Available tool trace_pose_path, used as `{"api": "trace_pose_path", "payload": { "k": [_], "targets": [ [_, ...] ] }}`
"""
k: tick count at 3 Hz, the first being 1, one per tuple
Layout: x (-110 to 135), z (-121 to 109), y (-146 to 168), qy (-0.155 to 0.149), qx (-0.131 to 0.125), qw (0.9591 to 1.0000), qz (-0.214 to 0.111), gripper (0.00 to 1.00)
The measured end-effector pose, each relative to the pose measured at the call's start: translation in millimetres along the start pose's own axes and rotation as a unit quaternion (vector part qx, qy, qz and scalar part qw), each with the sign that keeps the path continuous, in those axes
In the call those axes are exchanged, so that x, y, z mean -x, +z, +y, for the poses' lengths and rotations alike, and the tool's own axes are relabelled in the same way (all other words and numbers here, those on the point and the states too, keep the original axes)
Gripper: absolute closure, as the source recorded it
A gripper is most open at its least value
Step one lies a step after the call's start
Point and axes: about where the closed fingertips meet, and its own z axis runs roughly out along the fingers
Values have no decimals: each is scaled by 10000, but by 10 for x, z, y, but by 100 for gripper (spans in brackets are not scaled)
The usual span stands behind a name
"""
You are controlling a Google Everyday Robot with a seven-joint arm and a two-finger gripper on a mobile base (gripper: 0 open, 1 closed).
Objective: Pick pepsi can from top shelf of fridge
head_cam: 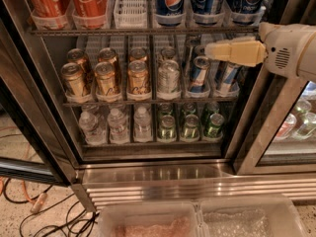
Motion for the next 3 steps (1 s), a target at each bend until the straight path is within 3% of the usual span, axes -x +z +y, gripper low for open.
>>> {"api": "trace_pose_path", "payload": {
  "k": [2,3],
  "targets": [
    [52,77,131,257,-489,9966,-604,0],
    [77,151,131,38,-807,9948,-616,0]
  ]
}}
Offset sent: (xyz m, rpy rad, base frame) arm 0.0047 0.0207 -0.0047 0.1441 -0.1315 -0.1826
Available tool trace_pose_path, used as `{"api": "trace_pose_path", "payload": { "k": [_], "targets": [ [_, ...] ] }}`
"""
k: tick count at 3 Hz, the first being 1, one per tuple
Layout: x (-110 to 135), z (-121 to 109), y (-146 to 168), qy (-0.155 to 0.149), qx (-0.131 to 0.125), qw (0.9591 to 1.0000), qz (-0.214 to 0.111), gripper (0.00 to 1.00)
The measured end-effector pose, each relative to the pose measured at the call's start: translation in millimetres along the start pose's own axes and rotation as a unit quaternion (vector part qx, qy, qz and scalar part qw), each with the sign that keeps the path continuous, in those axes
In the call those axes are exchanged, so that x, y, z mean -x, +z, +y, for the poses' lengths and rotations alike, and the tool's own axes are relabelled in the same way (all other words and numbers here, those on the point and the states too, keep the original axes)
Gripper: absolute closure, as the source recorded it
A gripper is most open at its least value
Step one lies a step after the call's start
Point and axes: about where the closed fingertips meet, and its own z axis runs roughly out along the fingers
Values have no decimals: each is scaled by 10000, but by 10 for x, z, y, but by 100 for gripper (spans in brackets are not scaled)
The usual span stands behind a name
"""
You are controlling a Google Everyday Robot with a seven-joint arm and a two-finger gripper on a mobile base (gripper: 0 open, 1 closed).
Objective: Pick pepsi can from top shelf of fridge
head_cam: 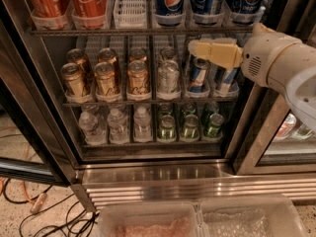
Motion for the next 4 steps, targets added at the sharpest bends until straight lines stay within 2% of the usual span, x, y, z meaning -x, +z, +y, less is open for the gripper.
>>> {"api": "trace_pose_path", "payload": {
  "k": [1,2,4],
  "targets": [
    [-1,-5,-7,-131,-169,9998,28,0],
    [20,-106,-40,-204,-380,9991,23,0],
    [54,-126,15,-88,-476,9988,-89,0]
  ]
}}
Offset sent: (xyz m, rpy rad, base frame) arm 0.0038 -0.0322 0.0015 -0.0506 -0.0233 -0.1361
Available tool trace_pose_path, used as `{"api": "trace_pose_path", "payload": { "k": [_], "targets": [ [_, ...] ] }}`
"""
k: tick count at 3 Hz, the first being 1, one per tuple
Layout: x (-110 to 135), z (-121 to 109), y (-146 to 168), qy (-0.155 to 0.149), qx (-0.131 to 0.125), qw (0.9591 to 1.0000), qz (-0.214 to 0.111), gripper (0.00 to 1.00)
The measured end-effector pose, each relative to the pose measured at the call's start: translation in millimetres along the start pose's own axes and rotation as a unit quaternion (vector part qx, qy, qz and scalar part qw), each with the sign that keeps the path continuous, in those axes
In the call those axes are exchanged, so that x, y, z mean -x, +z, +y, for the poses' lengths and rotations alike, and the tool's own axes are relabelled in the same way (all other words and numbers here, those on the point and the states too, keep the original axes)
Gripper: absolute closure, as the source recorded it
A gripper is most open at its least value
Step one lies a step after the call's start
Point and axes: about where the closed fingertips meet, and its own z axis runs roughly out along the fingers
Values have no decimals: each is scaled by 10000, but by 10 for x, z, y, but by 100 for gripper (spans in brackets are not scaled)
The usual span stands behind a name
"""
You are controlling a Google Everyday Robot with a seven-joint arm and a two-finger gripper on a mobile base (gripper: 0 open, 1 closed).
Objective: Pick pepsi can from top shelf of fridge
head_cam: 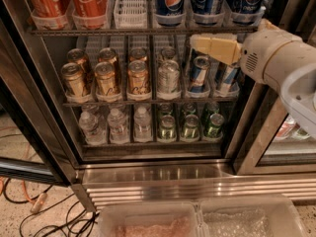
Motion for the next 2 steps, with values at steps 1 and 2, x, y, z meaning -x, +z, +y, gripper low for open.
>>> {"api": "trace_pose_path", "payload": {
  "k": [1,2],
  "targets": [
    [24,-37,64,-62,-177,9997,-146,0],
    [36,-105,122,-154,-340,9990,-252,0]
  ]
}}
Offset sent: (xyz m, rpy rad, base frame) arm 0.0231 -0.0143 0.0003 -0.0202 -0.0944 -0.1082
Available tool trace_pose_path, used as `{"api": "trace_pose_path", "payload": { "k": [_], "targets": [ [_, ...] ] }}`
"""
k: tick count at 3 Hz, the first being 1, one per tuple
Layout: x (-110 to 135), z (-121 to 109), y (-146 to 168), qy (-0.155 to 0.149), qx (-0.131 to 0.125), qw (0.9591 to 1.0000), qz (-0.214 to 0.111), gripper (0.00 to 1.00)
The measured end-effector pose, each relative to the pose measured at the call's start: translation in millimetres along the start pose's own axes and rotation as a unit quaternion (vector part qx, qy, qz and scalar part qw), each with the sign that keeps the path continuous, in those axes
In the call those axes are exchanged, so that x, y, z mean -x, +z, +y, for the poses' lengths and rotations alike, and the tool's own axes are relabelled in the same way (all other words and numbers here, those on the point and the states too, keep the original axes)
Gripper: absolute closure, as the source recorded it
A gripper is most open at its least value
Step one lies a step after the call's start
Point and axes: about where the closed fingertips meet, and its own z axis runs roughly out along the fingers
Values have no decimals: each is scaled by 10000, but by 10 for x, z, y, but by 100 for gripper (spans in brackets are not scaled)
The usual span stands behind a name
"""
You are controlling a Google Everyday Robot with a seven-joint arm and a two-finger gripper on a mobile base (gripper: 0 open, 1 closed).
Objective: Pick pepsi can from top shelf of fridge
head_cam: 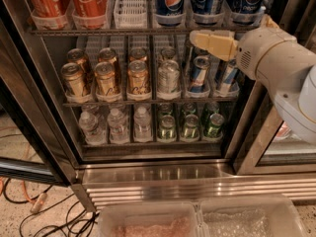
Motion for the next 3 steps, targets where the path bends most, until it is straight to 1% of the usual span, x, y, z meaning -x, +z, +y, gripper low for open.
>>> {"api": "trace_pose_path", "payload": {
  "k": [1,2,3],
  "targets": [
    [27,-92,55,-127,-158,9998,-94,0],
    [68,-205,94,-220,-332,9990,-183,7],
    [97,-327,109,-262,-548,9978,-257,10]
  ]
}}
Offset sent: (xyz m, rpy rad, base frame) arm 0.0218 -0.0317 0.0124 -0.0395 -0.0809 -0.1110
